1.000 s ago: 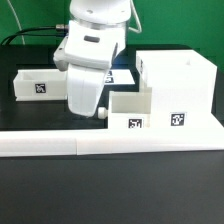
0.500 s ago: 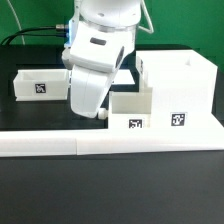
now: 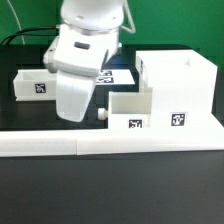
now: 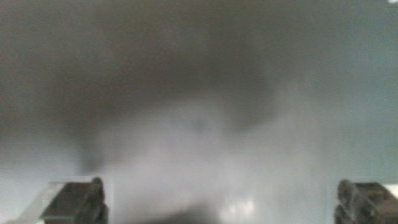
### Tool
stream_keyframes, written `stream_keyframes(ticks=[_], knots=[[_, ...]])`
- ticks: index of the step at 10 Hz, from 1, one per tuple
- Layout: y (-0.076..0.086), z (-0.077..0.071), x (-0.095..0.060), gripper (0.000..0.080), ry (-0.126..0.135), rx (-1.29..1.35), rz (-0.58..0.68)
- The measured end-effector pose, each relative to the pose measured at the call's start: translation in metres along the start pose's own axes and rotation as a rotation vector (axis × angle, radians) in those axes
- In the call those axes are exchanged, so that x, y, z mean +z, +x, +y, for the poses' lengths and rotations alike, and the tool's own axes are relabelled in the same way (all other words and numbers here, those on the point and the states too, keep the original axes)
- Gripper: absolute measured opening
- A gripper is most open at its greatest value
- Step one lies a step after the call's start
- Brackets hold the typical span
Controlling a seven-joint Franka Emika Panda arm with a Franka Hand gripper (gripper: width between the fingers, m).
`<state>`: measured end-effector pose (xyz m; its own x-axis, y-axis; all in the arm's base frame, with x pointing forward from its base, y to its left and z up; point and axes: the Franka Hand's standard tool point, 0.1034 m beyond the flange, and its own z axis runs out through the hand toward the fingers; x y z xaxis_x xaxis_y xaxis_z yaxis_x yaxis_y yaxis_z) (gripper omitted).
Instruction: Assemble drawer
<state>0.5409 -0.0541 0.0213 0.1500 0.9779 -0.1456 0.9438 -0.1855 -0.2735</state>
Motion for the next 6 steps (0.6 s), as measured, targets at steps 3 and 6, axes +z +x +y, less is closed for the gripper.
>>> stream_keyframes(ticks=[3,6], knots=[[-0.0098,0.0005,0.0047,0.0649,0.007,-0.065,0.005],[-0.0094,0.0002,0.0042,0.0649,0.01,-0.073,0.004]])
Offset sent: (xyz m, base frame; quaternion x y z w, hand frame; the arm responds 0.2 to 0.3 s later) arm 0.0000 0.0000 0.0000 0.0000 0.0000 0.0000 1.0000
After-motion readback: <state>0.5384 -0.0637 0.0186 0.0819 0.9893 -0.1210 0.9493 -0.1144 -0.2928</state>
